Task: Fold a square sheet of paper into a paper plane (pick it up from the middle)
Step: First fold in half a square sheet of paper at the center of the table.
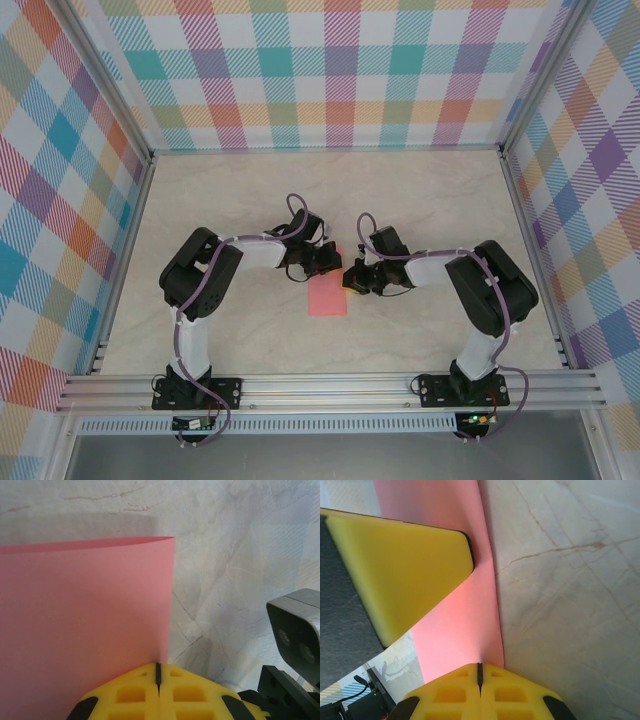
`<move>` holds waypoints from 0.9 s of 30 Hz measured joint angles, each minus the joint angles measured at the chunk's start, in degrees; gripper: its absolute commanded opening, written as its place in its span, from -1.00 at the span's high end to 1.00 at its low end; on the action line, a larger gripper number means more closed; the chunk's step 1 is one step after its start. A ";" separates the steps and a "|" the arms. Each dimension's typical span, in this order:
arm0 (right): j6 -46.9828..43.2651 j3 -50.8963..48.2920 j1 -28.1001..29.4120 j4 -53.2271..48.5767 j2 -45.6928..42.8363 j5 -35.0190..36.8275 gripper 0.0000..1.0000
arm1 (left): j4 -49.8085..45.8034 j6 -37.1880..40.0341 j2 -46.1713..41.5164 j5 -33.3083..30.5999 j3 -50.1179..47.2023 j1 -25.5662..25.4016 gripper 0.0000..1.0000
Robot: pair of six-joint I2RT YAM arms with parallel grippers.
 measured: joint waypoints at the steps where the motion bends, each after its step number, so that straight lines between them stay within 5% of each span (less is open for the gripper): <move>1: 0.00 0.02 0.00 0.00 0.13 -0.02 1.00 | 0.00 0.11 0.00 0.02 0.00 0.00 1.00; 27: 0.94 -0.81 0.00 2.36 0.13 -1.68 1.00 | 7.74 0.15 -0.02 3.41 -4.13 0.00 1.00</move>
